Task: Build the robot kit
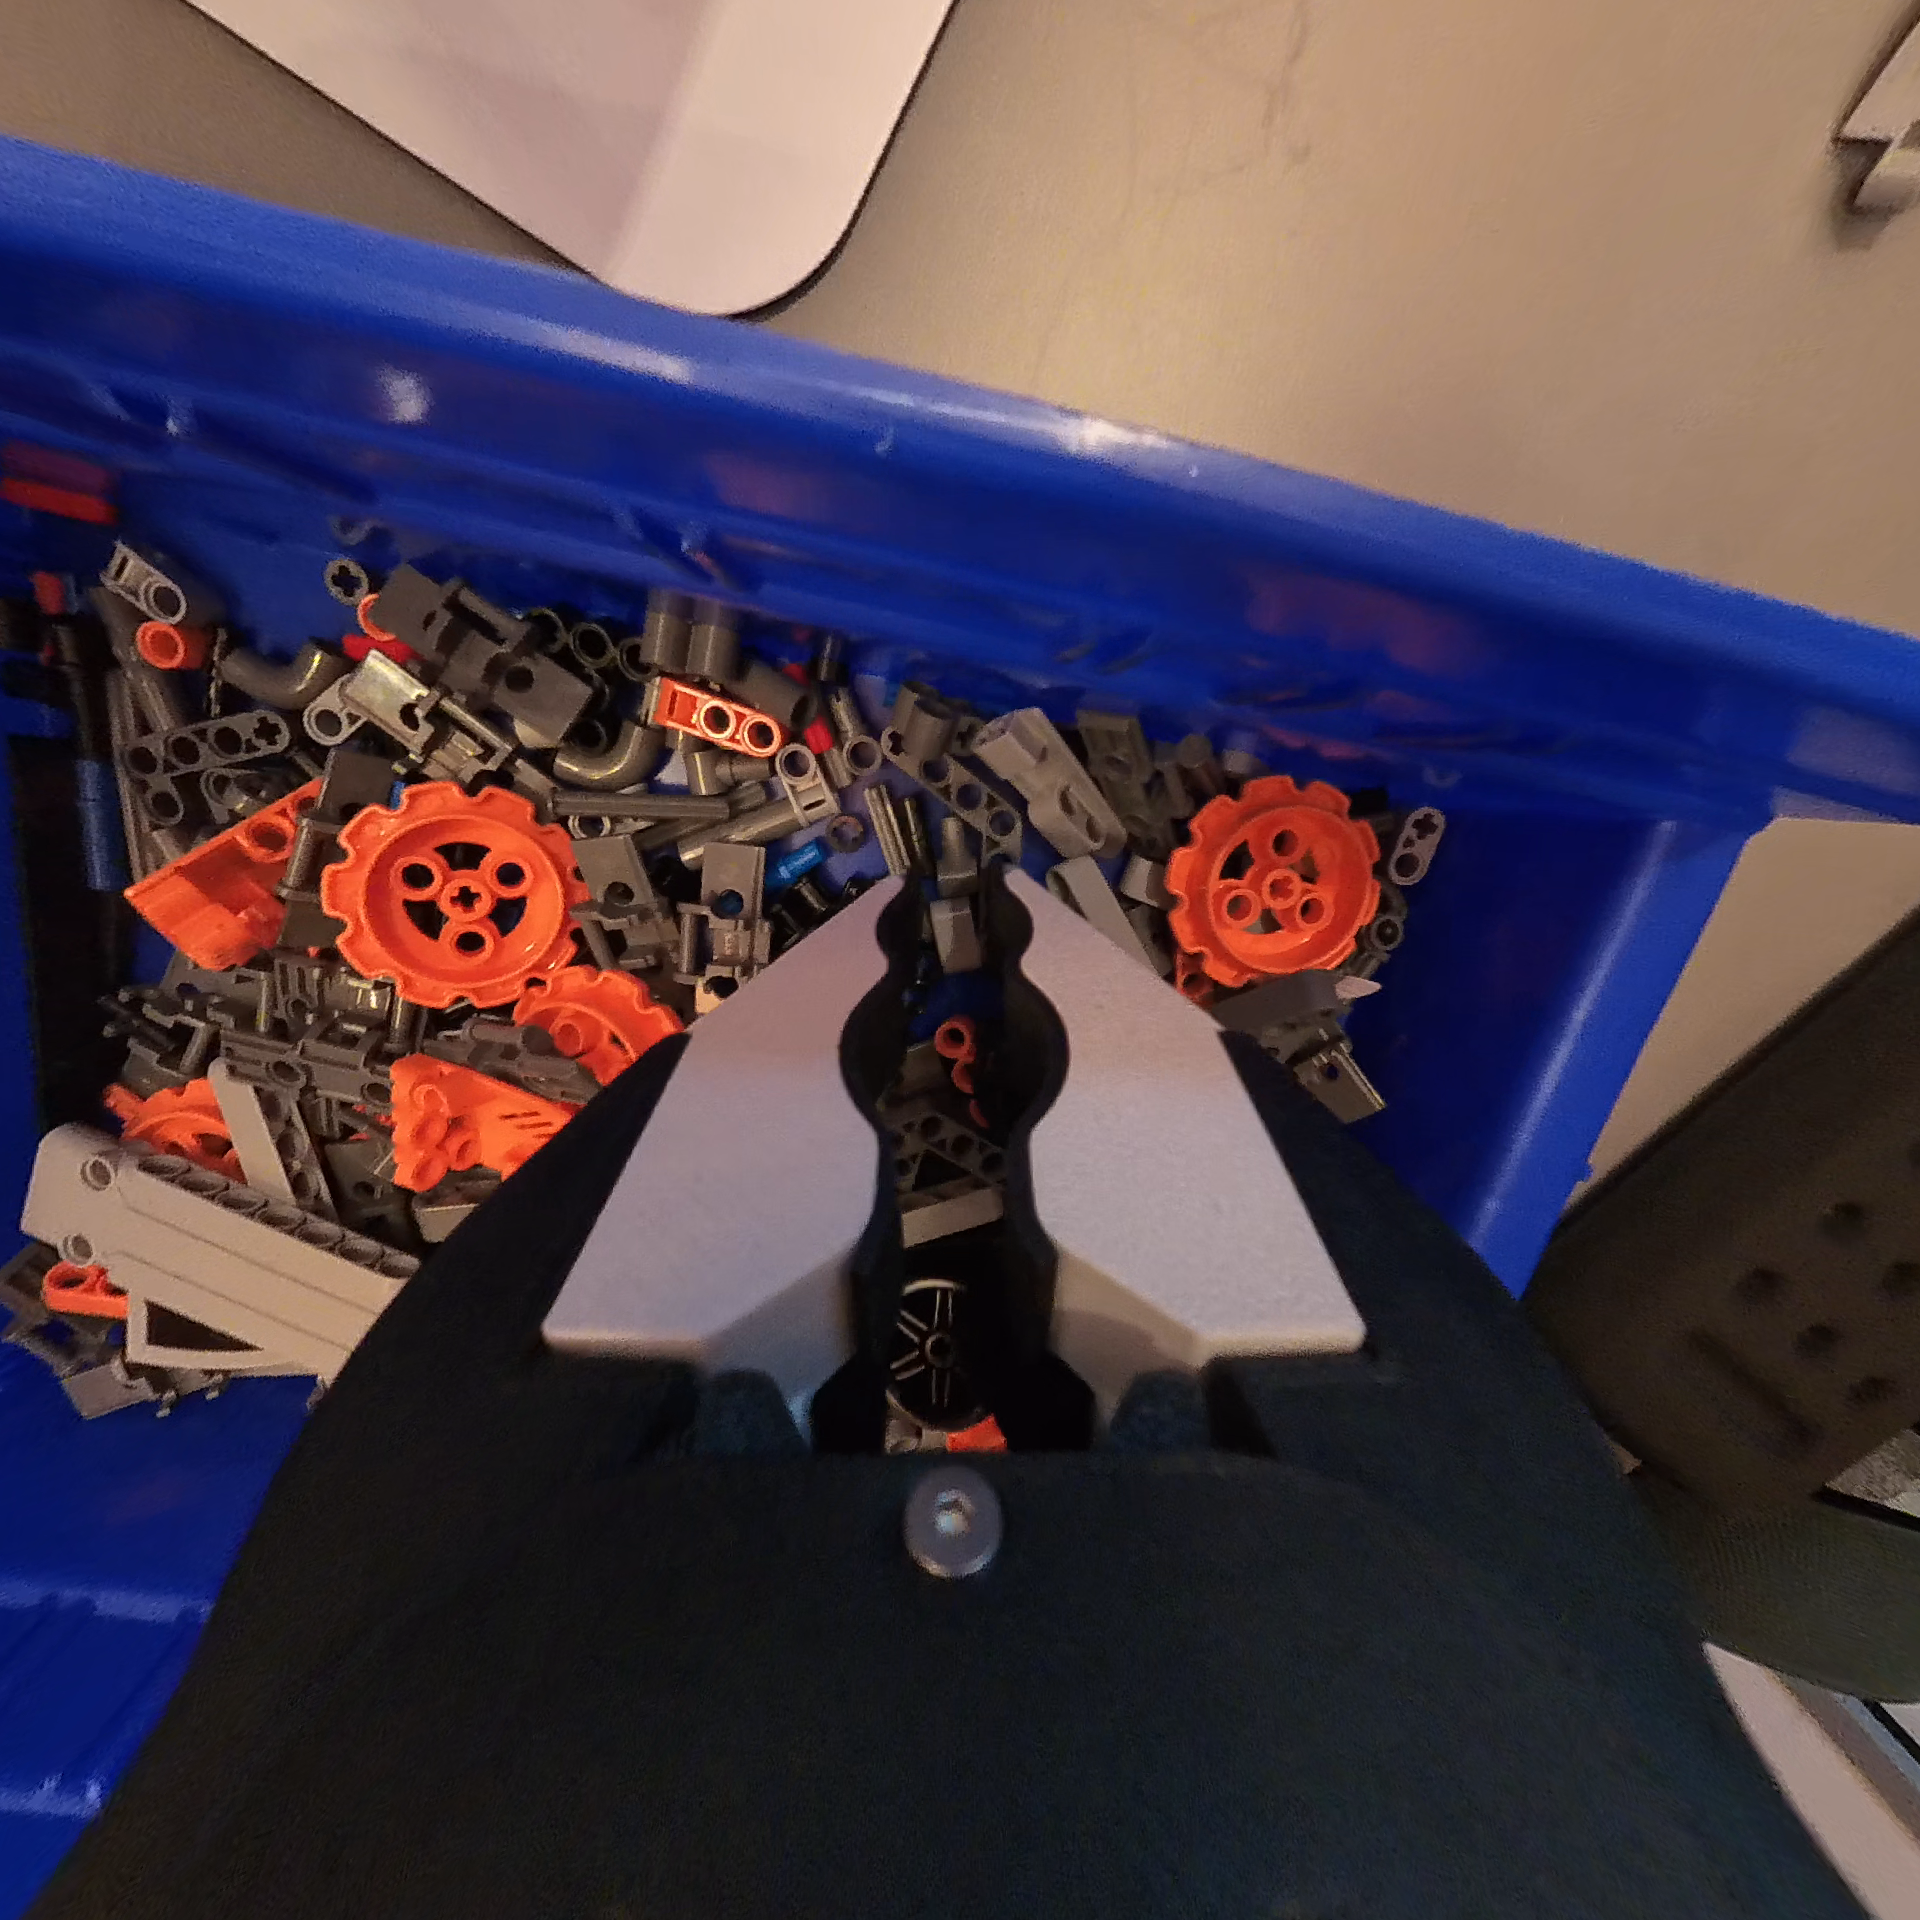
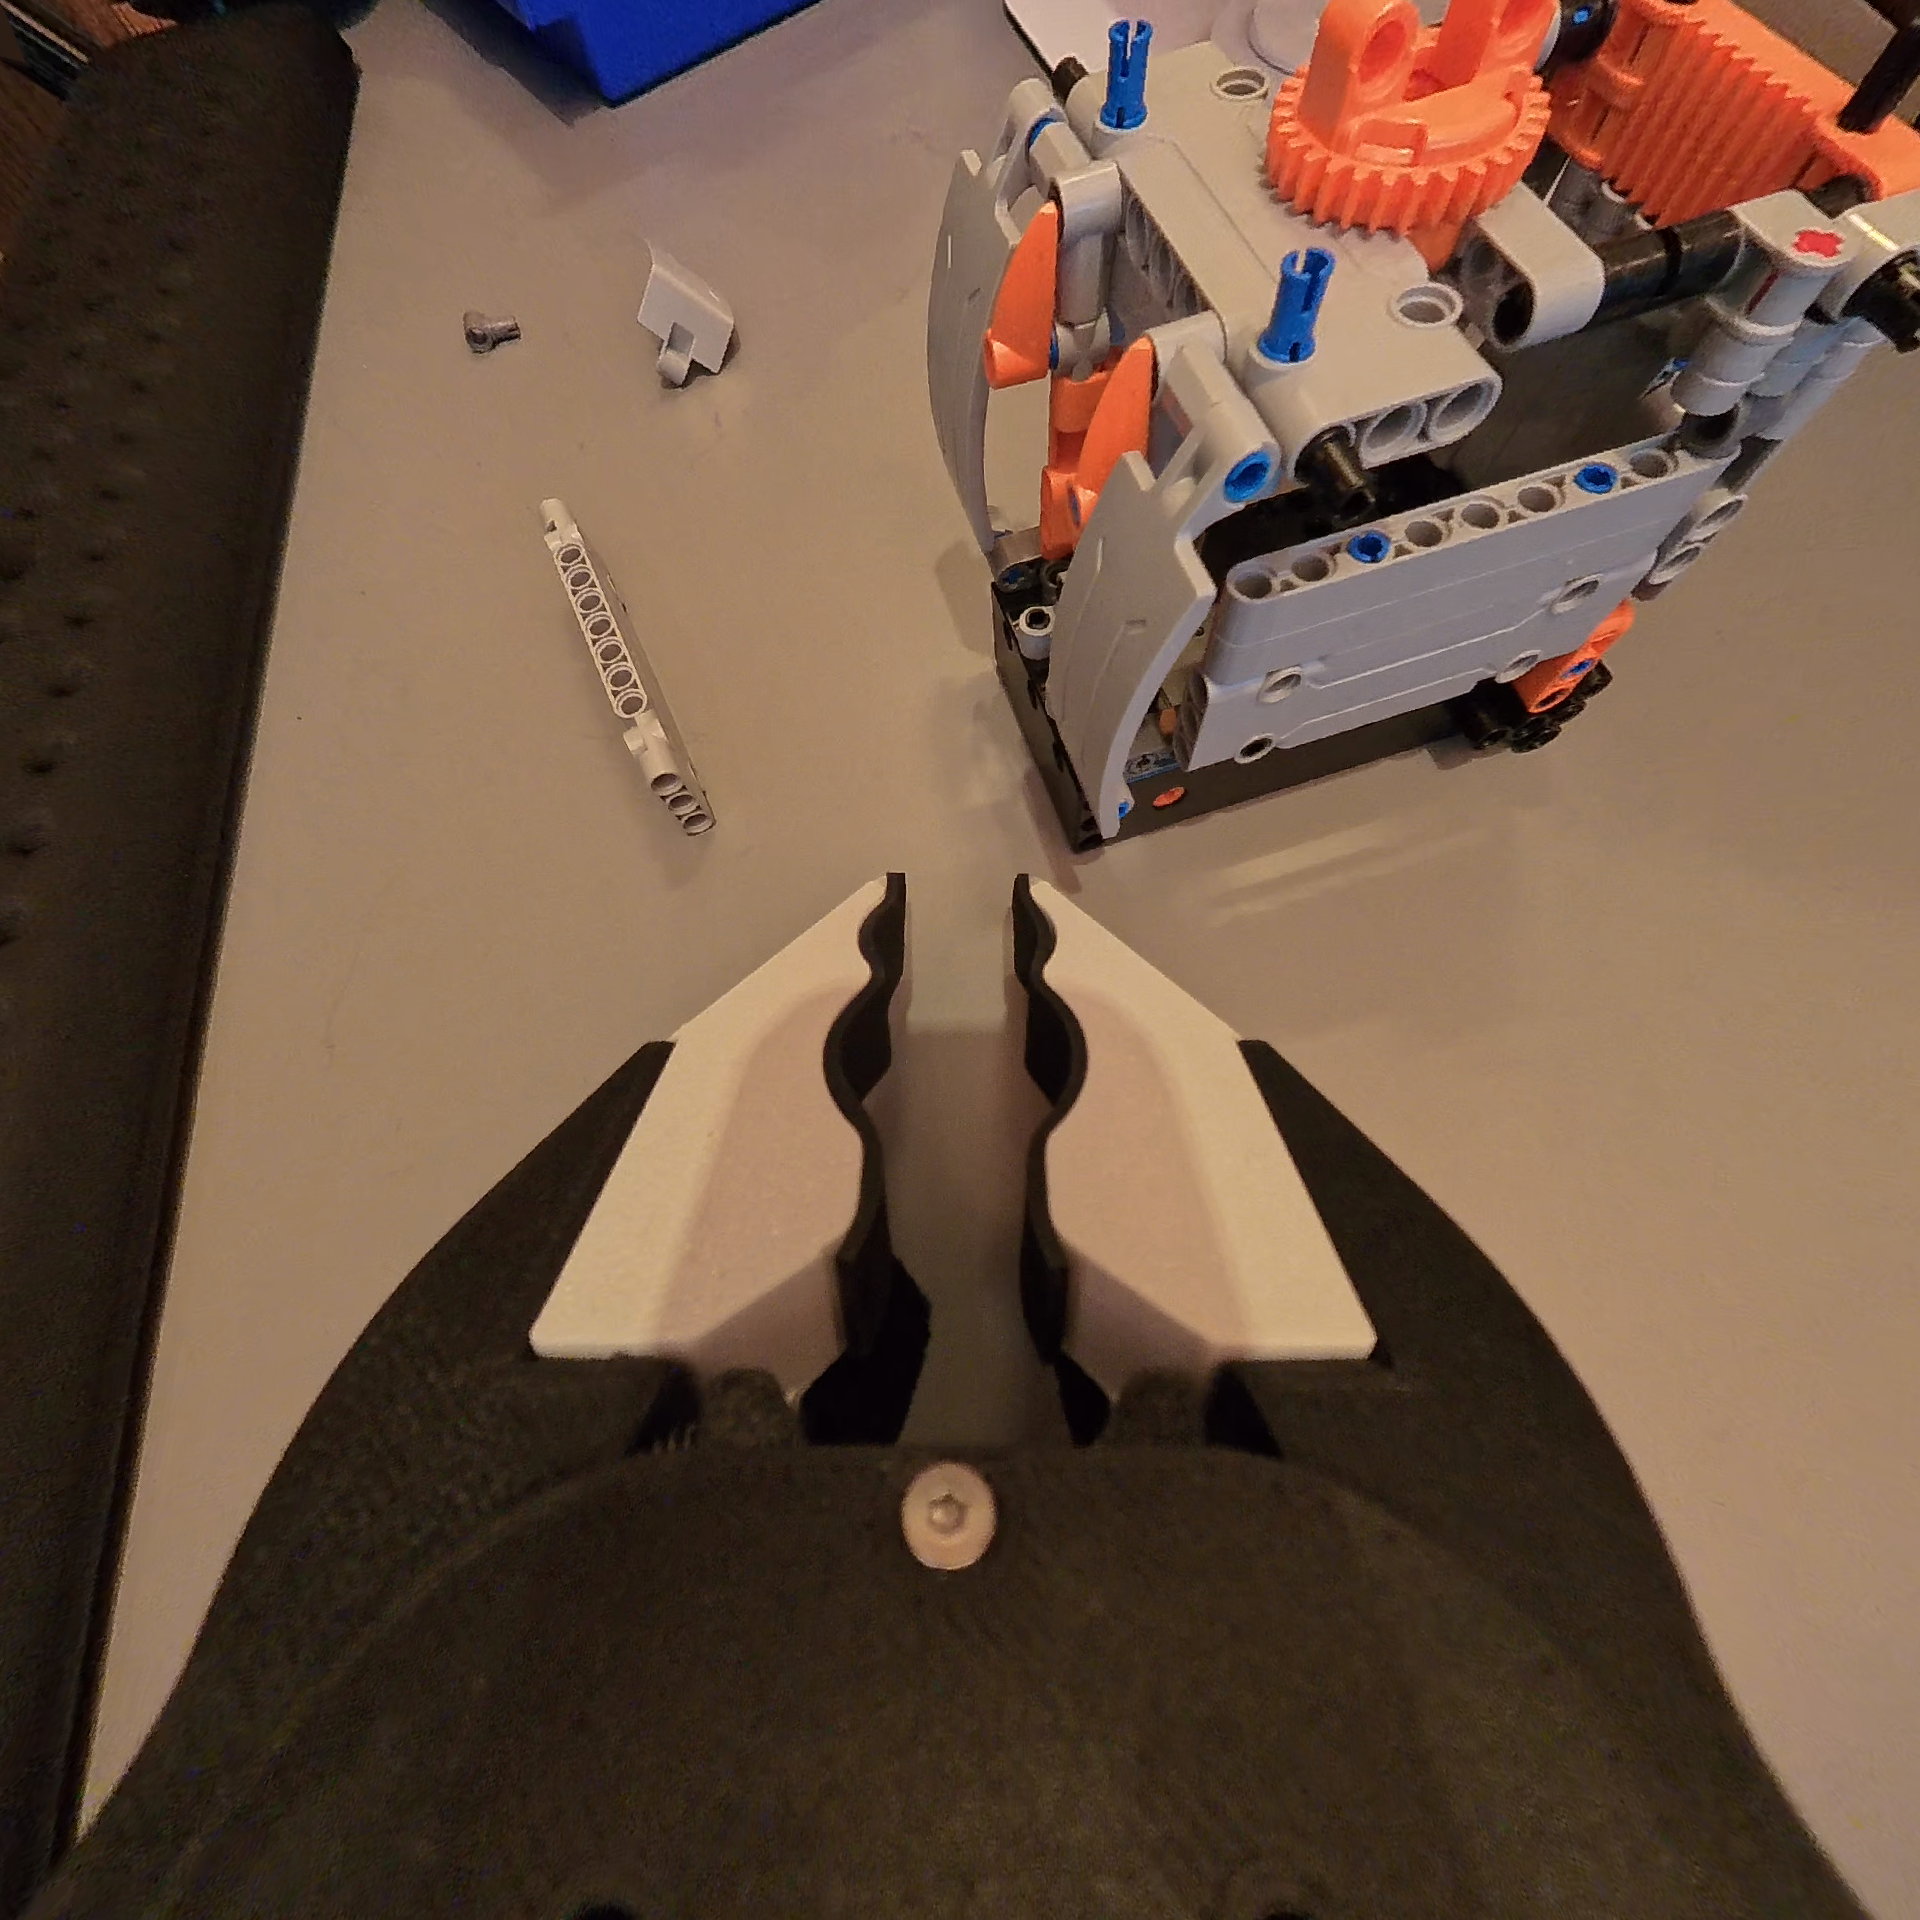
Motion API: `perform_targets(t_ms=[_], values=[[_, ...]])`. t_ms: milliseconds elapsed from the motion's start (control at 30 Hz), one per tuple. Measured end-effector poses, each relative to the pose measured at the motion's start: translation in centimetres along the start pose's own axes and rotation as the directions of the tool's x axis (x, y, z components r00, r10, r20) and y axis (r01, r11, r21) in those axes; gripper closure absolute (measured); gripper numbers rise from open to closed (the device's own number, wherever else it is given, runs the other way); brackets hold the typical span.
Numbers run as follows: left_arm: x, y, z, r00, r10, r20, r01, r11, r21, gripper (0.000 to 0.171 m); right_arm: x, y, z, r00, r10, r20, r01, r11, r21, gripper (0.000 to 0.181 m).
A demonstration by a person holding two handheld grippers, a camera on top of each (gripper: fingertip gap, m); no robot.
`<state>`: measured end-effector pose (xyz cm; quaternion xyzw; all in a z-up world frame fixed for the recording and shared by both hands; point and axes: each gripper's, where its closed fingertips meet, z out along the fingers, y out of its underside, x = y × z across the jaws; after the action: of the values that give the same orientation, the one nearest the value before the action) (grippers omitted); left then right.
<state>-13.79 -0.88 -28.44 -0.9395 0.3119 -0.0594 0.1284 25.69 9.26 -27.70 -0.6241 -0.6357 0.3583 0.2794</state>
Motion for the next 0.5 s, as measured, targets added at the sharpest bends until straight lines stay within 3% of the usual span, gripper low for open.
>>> perform_targets(t_ms=[500], values=[[-0.53,0.17,0.27,1.0,-0.001,0.002,0.001,1.0,-0.011,0.164,-0.16,-0.02,-0.04,1.0,-0.008,0.006,0.008,1.0,0.002,0.163]])
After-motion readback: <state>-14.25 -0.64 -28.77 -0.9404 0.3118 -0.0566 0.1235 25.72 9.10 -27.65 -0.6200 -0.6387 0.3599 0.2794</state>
